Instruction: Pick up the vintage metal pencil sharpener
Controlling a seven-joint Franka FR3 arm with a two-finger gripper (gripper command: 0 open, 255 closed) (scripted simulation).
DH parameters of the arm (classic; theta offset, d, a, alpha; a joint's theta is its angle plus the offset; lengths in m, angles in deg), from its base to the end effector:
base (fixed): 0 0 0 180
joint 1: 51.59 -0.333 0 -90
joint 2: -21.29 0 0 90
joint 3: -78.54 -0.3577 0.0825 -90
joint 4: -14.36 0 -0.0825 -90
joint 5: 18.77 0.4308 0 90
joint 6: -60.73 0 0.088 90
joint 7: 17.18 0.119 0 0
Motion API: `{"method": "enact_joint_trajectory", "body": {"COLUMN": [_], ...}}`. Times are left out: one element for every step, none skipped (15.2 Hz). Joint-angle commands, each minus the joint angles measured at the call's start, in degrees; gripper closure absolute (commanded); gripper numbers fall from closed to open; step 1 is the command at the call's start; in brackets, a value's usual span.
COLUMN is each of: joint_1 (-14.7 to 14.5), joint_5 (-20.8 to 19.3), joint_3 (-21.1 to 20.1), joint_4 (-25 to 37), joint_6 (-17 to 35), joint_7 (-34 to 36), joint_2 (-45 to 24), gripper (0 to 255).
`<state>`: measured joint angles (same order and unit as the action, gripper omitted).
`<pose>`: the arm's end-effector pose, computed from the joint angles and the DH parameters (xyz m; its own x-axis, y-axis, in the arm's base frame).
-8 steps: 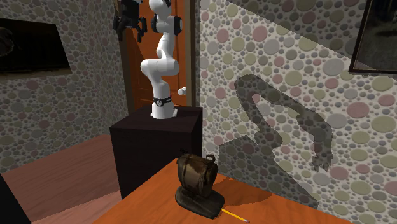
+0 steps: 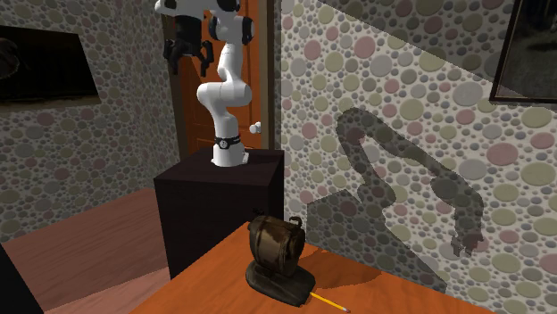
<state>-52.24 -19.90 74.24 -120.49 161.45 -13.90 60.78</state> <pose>0.3703 0.0361 0.5925 0.9952 0.0199 0.0954 0.0140 -0.9980 0.0619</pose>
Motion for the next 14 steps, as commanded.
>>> {"method": "enact_joint_trajectory", "body": {"joint_1": [-0.59,-0.86,-1.12,-1.37,-1.62,-1.86,-2.08,-2.31,-2.53,-2.74,-2.95,-3.16,-3.37,-3.58], "joint_5": [0.58,0.83,1.06,1.26,1.45,1.60,1.74,1.84,1.90,1.93,1.93,1.89,1.80,1.67], "joint_3": [-1.14,-1.68,-2.23,-2.77,-3.31,-3.85,-4.40,-4.93,-5.47,-6.00,-6.52,-7.03,-7.54,-8.03], "joint_4": [-1.01,-1.19,-1.30,-1.36,-1.35,-1.29,-1.17,-0.98,-0.74,-0.43,-0.07,0.35,0.83,1.37], "joint_6": [3.00,4.26,5.51,6.75,7.98,9.18,10.37,11.54,12.68,13.80,14.88,15.94,16.96,17.95], "joint_7": [0.85,1.23,1.62,2.01,2.40,2.79,3.19,3.59,4.00,4.43,4.86,5.30,5.76,6.22], "joint_2": [-2.88,-4.43,-6.04,-7.69,-9.38,-11.12,-12.89,-14.71,-16.56,-18.44,-20.36,-22.31,-24.28,-26.28], "gripper": [0,0,0,0,0,0,0,0,0,0,0,0,0,0]}}
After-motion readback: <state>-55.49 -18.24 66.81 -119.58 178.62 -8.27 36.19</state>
